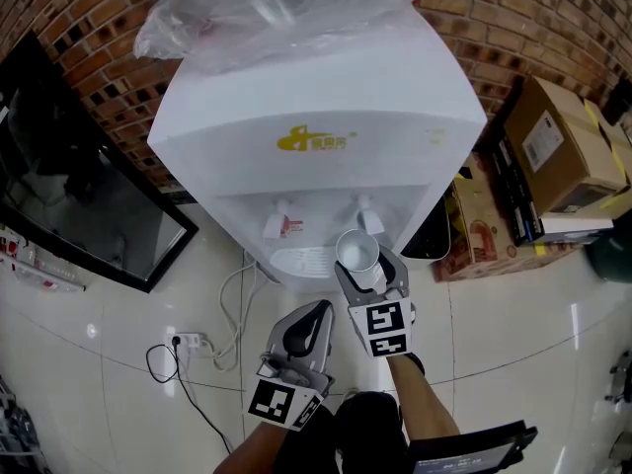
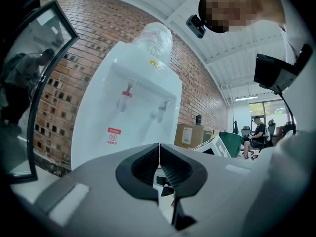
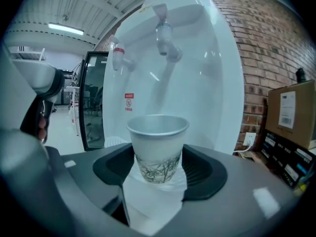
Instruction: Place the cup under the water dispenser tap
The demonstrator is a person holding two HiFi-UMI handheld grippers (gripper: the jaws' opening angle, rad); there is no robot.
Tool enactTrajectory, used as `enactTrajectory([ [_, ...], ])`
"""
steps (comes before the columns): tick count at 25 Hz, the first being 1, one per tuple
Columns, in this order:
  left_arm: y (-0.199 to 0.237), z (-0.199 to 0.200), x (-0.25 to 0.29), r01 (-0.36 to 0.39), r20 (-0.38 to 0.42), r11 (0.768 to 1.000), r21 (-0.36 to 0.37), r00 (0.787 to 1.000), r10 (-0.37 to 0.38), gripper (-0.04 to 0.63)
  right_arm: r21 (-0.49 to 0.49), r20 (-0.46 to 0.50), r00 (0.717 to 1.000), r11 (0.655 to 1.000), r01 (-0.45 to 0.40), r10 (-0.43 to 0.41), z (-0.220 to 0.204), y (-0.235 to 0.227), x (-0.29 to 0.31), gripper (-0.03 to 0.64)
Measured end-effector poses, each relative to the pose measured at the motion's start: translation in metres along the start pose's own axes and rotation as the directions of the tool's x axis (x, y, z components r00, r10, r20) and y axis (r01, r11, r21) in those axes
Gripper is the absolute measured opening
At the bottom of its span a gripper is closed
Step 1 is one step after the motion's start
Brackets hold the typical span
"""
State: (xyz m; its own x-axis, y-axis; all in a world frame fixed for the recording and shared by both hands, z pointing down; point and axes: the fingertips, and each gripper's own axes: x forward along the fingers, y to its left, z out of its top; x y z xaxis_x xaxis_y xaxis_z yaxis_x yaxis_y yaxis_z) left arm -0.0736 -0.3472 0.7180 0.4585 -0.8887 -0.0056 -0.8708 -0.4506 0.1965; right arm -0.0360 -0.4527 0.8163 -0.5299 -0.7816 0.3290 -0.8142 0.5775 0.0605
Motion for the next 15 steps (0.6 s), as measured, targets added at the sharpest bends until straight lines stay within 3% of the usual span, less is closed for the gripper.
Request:
enactTrajectory([
  [6, 0.0041, -0.0045, -0.0008, -0.007, -0.002, 1.0, -0.005, 1.0, 0.007, -0.014, 0.004, 0.022, 1.0, 1.0, 0.015, -0.015, 0.001, -0.0022, 0.0009, 0.316],
  [9, 0.0041, -0.0052, -0.0007, -0.005, -0.004, 1.0, -0.004, 1.0, 0.005, -0.013, 0.022, 0.032, 0.999, 1.0, 0.002, -0.003, 0.0022, -0.002, 0.0018, 0.368],
  [15, 0.0038, -0.0057, -0.0048, -0.003, -0.004, 1.0, -0.006, 1.0, 0.003, -0.014, 0.015, 0.043, 0.999, 1.0, 0.003, -0.004, 0.0031, 0.0018, -0.0005, 0.388],
])
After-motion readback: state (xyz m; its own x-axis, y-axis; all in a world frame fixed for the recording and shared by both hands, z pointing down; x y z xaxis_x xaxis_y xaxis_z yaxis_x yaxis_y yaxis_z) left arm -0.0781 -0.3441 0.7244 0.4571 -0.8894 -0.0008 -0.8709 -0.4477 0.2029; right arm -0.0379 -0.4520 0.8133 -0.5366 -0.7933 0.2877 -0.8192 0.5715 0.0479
